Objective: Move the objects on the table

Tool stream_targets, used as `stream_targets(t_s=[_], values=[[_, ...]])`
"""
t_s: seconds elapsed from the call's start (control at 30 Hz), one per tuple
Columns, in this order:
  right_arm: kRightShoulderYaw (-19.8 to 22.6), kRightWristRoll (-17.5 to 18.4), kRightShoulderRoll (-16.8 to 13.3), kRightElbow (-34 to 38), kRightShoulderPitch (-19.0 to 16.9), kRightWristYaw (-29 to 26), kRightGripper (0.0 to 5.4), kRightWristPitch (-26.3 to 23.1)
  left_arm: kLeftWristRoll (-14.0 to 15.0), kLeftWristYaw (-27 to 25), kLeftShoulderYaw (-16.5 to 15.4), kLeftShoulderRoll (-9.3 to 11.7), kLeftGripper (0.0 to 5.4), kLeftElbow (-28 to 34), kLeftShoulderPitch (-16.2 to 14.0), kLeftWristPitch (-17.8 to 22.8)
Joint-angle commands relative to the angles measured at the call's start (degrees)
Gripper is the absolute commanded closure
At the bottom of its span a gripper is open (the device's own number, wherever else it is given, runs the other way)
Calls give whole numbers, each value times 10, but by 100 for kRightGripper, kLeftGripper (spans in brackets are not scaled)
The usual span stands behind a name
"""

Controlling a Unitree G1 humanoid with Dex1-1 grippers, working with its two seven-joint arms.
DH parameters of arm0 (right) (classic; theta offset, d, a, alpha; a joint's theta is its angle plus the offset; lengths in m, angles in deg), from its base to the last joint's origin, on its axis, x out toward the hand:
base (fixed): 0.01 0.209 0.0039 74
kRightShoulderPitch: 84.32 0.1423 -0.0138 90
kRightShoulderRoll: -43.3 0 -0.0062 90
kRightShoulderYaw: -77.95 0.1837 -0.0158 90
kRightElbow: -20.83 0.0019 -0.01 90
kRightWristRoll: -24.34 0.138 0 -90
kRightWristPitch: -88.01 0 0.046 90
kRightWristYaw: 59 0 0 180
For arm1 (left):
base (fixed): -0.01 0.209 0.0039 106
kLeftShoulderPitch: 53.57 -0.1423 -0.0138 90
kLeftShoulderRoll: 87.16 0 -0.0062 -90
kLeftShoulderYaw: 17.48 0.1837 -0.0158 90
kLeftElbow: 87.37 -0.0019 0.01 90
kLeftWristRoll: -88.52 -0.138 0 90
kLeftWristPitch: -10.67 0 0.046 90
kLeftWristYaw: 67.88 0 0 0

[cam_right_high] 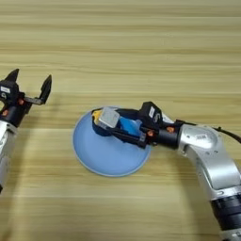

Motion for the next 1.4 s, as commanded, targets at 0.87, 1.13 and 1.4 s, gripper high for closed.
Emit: stream_targets(t_s=[0.87, 1.13, 1.4], values=[[136, -99, -104, -194, 45, 150, 292, -16, -2, -22, 0, 19, 0, -14, 17, -24], [114, -147, -100, -315, 64, 160, 292, 26, -4, -26, 3, 19, 0, -10, 12, -28], [108, -145, -92, -348, 68, 144, 292, 47, -4, -29, 3, 20, 0, -10, 10, -30]])
